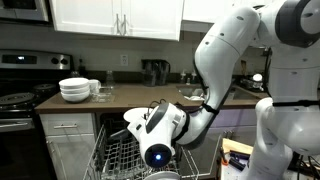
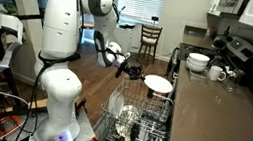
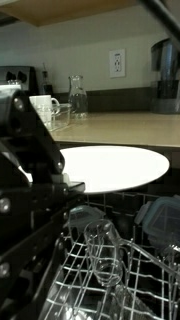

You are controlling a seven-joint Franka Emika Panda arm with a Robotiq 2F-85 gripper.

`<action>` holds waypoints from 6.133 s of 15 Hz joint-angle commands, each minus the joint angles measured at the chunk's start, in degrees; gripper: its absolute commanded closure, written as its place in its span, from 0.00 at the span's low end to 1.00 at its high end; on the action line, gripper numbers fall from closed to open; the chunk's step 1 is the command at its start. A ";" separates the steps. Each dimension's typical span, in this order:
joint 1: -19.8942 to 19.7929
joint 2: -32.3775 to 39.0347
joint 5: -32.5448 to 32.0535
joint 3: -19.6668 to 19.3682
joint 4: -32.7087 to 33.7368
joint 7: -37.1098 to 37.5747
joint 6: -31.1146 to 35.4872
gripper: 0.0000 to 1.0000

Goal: Take the plate from the counter and put it in the dishwasher

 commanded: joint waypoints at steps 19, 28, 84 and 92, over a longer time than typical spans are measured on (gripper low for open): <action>-0.70 -12.43 7.55 -0.36 -6.38 -4.43 19.60 0.98; -0.18 -27.10 33.26 -2.96 -12.28 -22.67 30.67 0.98; -2.35 -22.77 79.76 -9.95 -14.97 -67.55 32.61 0.99; -1.49 -20.57 89.49 -10.43 -14.62 -76.53 33.34 0.99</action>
